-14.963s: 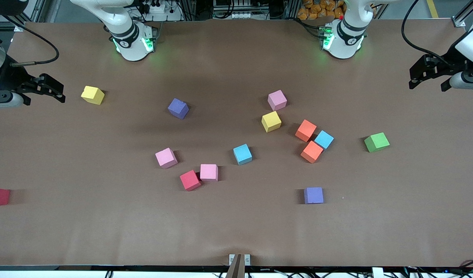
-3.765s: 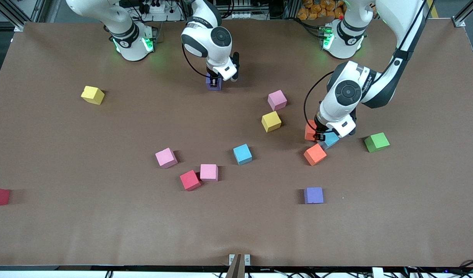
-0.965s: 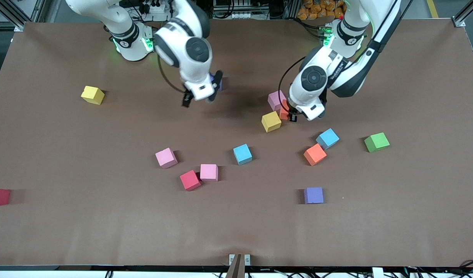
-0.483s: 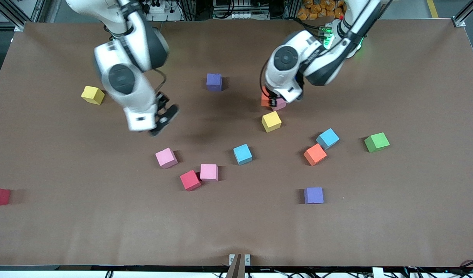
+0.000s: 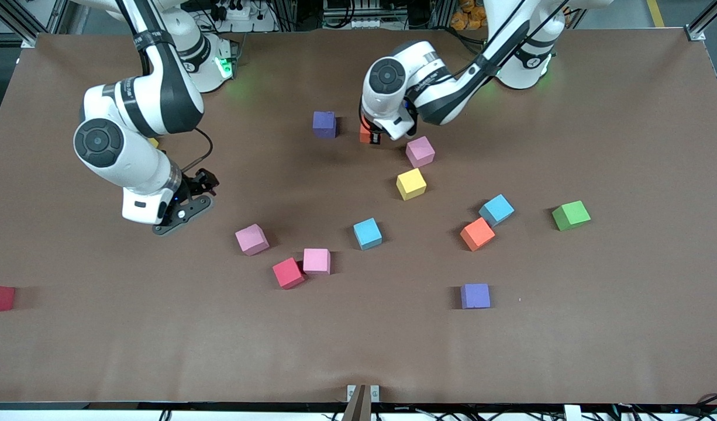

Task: Form number 2 with 11 blocks
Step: 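Move the right gripper to the pink block while the left gripper lowers orange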

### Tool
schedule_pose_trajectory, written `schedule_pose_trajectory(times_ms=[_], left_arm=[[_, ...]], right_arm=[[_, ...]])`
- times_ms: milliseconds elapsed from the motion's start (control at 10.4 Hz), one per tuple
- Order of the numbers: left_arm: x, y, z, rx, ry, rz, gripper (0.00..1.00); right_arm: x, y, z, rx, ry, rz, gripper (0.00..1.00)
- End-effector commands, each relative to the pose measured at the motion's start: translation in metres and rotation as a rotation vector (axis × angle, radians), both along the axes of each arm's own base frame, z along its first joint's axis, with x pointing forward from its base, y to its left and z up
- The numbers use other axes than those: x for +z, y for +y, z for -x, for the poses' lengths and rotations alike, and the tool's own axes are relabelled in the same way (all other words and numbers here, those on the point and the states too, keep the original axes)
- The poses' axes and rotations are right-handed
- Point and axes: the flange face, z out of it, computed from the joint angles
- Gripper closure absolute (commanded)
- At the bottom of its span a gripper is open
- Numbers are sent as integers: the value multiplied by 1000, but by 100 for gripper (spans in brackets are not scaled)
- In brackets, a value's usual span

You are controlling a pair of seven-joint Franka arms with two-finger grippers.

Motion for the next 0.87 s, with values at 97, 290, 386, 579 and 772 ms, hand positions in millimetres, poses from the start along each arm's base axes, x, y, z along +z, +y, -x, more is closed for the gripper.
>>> schedule_pose_trajectory(times_ms=[97,290,386,579,772], left_arm=[[-32,-32,8,38,-17,-37,100],[-41,-40,18,64,-29,-42,100],[-42,-42,20,77,-28,-42,100],[-42,-48,32,96,-28,-51,100],[-41,-52,37,114,-33,-46,100]], right_arm=[[-6,7,-20,-107,-97,10,0],[-31,25,-26,-238,-129,10,0],[-53,44,-23,-295,-124,22,0],[-76,55,-29,-320,-157,7,0],[-81,56,-31,-337,-167,-16,0]])
